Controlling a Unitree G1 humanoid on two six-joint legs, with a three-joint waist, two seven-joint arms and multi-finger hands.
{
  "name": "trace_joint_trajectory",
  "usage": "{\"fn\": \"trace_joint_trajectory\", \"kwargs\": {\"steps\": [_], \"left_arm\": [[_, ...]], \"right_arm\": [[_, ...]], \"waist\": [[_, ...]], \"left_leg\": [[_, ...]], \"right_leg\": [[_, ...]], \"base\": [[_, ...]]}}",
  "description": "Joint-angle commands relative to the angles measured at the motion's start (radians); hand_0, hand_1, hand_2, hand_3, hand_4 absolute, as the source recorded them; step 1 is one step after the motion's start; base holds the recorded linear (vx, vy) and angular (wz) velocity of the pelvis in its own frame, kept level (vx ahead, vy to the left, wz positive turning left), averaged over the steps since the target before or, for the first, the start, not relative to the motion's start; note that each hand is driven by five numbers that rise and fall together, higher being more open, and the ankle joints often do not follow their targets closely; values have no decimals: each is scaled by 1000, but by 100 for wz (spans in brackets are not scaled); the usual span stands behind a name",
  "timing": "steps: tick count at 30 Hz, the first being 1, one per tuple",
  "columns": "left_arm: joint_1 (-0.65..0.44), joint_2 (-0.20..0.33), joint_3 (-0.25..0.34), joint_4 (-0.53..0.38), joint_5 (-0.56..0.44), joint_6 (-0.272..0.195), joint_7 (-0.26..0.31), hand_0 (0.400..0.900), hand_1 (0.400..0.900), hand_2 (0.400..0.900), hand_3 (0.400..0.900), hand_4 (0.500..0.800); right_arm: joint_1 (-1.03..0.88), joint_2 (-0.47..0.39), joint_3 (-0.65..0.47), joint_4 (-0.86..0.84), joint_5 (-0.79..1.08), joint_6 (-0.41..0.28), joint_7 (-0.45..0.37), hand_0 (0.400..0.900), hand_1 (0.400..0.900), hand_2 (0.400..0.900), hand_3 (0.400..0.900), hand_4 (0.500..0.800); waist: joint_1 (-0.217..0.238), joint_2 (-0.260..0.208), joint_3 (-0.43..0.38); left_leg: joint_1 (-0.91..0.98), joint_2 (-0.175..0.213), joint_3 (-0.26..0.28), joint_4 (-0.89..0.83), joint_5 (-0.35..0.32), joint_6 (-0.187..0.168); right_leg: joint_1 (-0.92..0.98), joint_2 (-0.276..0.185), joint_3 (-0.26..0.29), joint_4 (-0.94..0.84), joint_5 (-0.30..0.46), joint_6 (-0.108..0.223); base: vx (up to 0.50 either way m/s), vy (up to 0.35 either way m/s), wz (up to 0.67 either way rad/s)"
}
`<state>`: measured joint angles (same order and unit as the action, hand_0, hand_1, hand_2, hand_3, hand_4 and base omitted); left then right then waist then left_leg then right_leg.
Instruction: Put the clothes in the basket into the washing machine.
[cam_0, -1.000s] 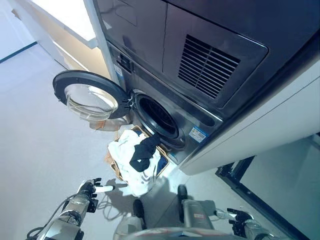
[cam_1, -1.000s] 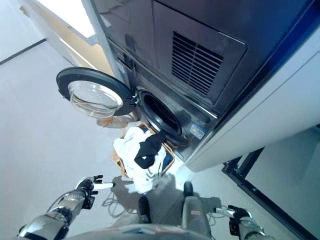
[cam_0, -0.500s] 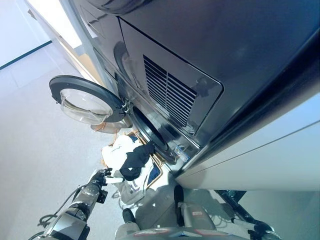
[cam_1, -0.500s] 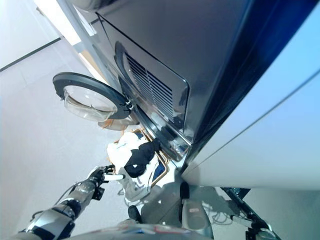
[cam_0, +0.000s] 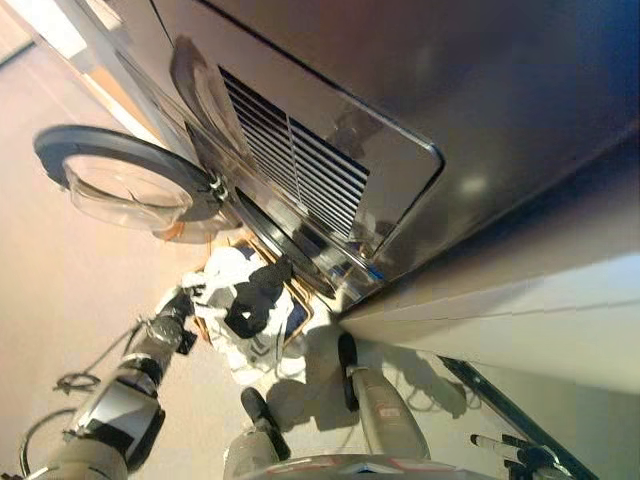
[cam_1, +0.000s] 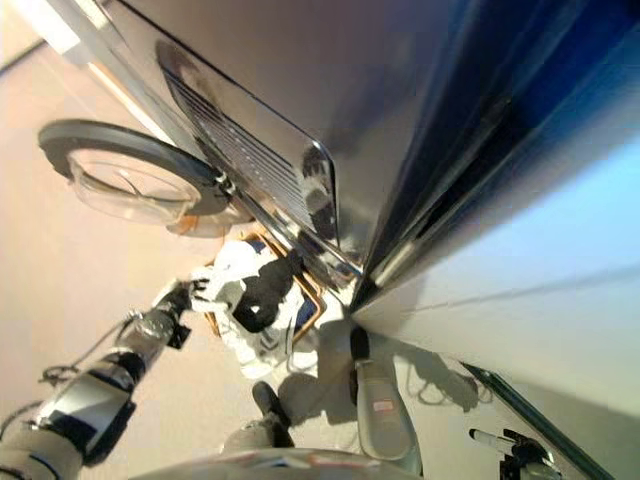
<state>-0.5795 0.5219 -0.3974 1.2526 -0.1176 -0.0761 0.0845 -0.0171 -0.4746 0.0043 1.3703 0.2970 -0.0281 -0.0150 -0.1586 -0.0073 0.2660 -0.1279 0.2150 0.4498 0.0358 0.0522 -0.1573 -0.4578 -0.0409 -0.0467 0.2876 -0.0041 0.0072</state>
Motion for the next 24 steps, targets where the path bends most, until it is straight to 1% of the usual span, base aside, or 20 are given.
{"fn": "trace_joint_trajectory", "kwargs": {"steps": [1,3,4,5,8,11,13,15,16,19,24], "left_arm": [[-92,77,-12,23,11,-35,60,900,900,900,900,800],[-130,108,-18,31,9,-34,81,900,900,900,900,800],[-144,114,-21,35,8,-34,87,900,900,900,900,800],[-167,135,-32,44,7,-33,99,900,900,900,900,800],[-211,172,-43,51,-2,-34,120,900,900,900,900,800],[-257,194,-66,47,-11,-34,137,900,900,900,900,800],[-268,213,-71,58,-9,-34,143,900,900,900,900,800],[-294,219,-86,54,-3,-32,152,900,900,900,900,800],[-289,229,-89,53,4,-30,152,900,900,900,900,800],[-303,236,-109,58,26,-25,157,900,900,900,900,800],[-315,240,-128,63,56,-16,163,900,900,900,900,800]], "right_arm": [[87,-44,-1,14,78,-6,-36,900,900,900,900,800],[99,-29,0,5,117,-16,-51,900,900,900,900,800],[101,-20,0,0,132,-19,-58,900,900,900,900,800],[103,-9,3,0,156,-24,-67,900,900,900,900,800],[101,16,19,-8,213,-37,-92,900,900,900,900,800],[102,34,30,-8,267,-46,-114,900,900,900,900,800],[102,44,42,-8,294,-51,-125,900,900,900,900,800],[102,52,50,-5,311,-54,-140,900,900,900,900,800],[102,54,55,-6,323,-57,-141,900,900,900,900,800],[93,63,76,-12,346,-64,-155,900,900,900,900,800],[94,72,107,-33,375,-79,-169,900,900,900,900,800]], "waist": [[-13,-39,-1],[-14,-45,21],[-16,-46,31],[-16,-49,40],[-18,-59,65],[-12,-65,79],[-13,-70,84],[-8,-72,90],[-6,-74,94],[5,-81,102],[20,-88,109]], "left_leg": [[-68,42,-67,235,-185,42],[-136,61,-85,340,-232,48],[-161,69,-91,376,-246,46],[-201,79,-104,429,-267,47],[-293,105,-126,577,-331,58],[-387,144,-148,712,-390,70],[-442,171,-162,802,-433,78],[-480,189,-173,872,-467,87],[-500,201,-177,915,-490,96],[-540,228,-195,1005,-543,119],[-562,264,-224,1105,-611,154]], "right_leg": [[-47,-12,92,61,-61,123],[-106,-5,92,135,-87,112],[-123,-3,96,157,-94,109],[-157,0,93,201,-111,103],[-245,24,103,304,-146,83],[-335,42,94,403,-187,72],[-389,59,87,473,-218,68],[-429,71,79,530,-243,62],[-451,84,77,563,-257,60],[-496,110,71,635,-299,54],[-539,143,52,734,-358,41]], "base": [[-111,-78,2],[-104,-80,-1],[-100,-82,-2],[-101,-83,-2],[-111,-69,-14],[-87,-48,-20],[-64,-37,-16],[-37,-15,-24],[-21,-7,-32],[-7,-9,-28],[24,-5,-19]]}}
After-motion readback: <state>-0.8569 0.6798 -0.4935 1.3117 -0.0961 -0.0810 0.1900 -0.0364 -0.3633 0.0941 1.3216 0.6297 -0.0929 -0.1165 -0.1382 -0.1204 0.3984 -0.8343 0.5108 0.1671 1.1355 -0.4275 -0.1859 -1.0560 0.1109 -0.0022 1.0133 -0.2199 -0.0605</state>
